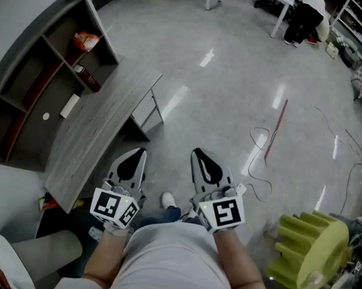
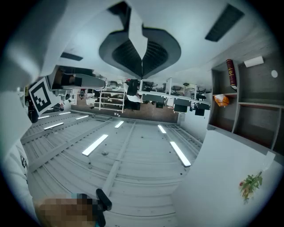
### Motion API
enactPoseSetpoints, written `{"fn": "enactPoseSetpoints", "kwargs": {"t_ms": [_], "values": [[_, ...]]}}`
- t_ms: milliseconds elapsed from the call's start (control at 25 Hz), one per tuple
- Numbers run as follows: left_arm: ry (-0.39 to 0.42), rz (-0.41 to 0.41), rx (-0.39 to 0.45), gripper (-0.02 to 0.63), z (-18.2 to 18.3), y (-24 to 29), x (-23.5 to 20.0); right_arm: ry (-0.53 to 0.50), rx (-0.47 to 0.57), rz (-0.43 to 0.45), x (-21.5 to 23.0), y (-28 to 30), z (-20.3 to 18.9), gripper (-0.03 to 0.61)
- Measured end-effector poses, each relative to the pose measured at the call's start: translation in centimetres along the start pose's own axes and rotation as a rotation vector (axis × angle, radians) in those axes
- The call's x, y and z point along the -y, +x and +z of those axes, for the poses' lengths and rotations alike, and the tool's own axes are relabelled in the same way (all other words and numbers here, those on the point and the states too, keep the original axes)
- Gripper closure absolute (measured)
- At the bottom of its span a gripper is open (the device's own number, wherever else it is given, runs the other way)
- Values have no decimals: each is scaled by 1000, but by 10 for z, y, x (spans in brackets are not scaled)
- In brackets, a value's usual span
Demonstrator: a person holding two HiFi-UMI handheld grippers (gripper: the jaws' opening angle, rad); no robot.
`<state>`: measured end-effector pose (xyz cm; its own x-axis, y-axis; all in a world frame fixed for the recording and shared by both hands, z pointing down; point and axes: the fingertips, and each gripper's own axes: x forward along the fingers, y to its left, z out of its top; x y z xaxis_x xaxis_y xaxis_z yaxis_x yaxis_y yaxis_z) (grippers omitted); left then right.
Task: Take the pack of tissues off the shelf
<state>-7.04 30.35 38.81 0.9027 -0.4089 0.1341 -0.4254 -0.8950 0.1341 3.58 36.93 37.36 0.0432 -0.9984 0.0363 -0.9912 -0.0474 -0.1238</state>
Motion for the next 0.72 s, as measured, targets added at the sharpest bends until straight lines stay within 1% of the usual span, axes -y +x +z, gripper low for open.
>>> {"fn": "enactPoseSetpoints", "kwargs": {"t_ms": [160, 400, 600, 720], "values": [[-8, -8, -5, 595, 1, -1, -26, -49, -46, 18, -14, 22, -10, 554], [-35, -19, -4, 595, 3, -5, -74, -11, -43, -17, -28, 64, -12, 554], [-61, 10, -7, 595, -1, -9, -119, -13, -31, -45, -33, 87, -12, 554], [-61, 29, 0, 595, -1, -10, -139, -17, -29, -41, -34, 104, -13, 554]]}}
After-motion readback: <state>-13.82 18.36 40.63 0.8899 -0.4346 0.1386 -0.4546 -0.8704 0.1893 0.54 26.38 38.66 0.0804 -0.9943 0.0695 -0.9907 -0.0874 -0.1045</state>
